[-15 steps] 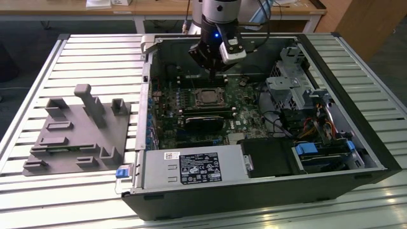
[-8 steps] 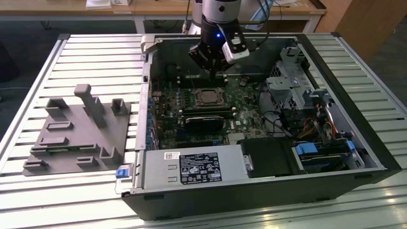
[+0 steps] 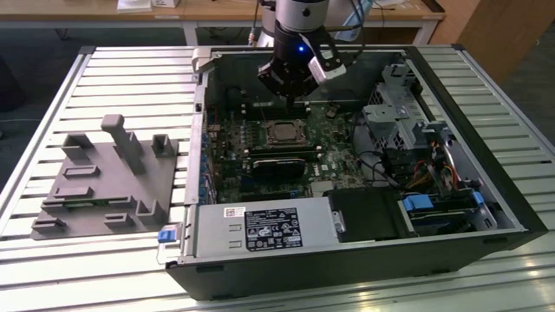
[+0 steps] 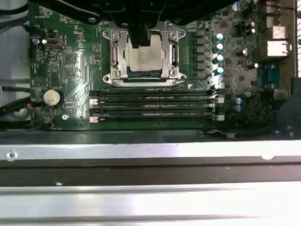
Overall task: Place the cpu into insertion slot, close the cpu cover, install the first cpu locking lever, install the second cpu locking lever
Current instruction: 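Install the first cpu locking lever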
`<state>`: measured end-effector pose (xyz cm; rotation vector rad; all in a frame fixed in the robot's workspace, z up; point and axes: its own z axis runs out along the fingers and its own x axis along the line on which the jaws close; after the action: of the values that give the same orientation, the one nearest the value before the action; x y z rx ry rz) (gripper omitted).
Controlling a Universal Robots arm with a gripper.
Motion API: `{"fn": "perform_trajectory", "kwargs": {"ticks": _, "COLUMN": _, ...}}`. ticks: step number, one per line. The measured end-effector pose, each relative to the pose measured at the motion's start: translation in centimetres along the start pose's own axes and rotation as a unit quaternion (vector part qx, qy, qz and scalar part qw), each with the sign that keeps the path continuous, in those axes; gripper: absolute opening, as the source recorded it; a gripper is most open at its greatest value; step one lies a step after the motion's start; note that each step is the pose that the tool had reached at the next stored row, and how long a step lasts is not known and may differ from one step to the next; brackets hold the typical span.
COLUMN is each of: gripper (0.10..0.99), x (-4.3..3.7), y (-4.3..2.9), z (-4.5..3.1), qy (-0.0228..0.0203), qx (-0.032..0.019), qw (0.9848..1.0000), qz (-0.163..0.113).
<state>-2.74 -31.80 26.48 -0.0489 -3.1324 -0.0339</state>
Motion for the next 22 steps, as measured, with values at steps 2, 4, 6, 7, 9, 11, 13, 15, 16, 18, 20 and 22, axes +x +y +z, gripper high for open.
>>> {"fn": "perform_trajectory", "kwargs": {"ticks": 2, "gripper": 0.106, "x": 0.11, "y": 0.0, "z": 0.01, "qy": -0.0006, "qx": -0.0001, "qw": 1.0, "qz": -0.004}}
{"fn": "perform_trajectory", "kwargs": {"ticks": 4, "gripper": 0.106, "x": 0.55, "y": -0.02, "z": 0.03, "qy": -0.0023, "qx": -0.0002, "qw": 1.0, "qz": -0.004}}
{"fn": "perform_trajectory", "kwargs": {"ticks": 6, "gripper": 0.106, "x": 0.98, "y": -0.04, "z": 0.04, "qy": -0.0045, "qx": -0.0002, "qw": 1.0, "qz": -0.004}}
{"fn": "perform_trajectory", "kwargs": {"ticks": 7, "gripper": 0.106, "x": 1.21, "y": -0.05, "z": 0.05, "qy": -0.0055, "qx": -0.0002, "qw": 1.0, "qz": -0.005}}
{"fn": "perform_trajectory", "kwargs": {"ticks": 9, "gripper": 0.106, "x": 1.72, "y": -0.06, "z": 0.07, "qy": -0.0069, "qx": -0.0002, "qw": 1.0, "qz": -0.005}}
{"fn": "perform_trajectory", "kwargs": {"ticks": 11, "gripper": 0.106, "x": 2.12, "y": -0.08, "z": 0.09, "qy": -0.0082, "qx": -0.0003, "qw": 1.0, "qz": -0.006}}
{"fn": "perform_trajectory", "kwargs": {"ticks": 13, "gripper": 0.106, "x": 2.41, "y": -0.09, "z": 0.1, "qy": -0.0089, "qx": -0.0003, "qw": 0.9999, "qz": -0.008}}
{"fn": "perform_trajectory", "kwargs": {"ticks": 15, "gripper": 0.106, "x": 2.61, "y": -0.1, "z": 0.12, "qy": -0.0092, "qx": -0.0006, "qw": 0.9999, "qz": -0.011}}
{"fn": "perform_trajectory", "kwargs": {"ticks": 16, "gripper": 0.106, "x": 2.66, "y": -0.11, "z": 0.13, "qy": -0.0091, "qx": -0.0013, "qw": 0.9999, "qz": -0.014}}
{"fn": "perform_trajectory", "kwargs": {"ticks": 18, "gripper": 0.106, "x": 2.73, "y": -0.1, "z": 0.17, "qy": -0.0092, "qx": -0.0024, "qw": 0.9998, "qz": -0.02}}
{"fn": "perform_trajectory", "kwargs": {"ticks": 20, "gripper": 0.106, "x": 2.91, "y": -0.13, "z": 0.2, "qy": -0.0107, "qx": -0.003, "qw": 0.9997, "qz": -0.023}}
{"fn": "perform_trajectory", "kwargs": {"ticks": 22, "gripper": 0.106, "x": 3.38, "y": -0.17, "z": 0.24, "qy": -0.0136, "qx": -0.0032, "qw": 0.9996, "qz": -0.023}}
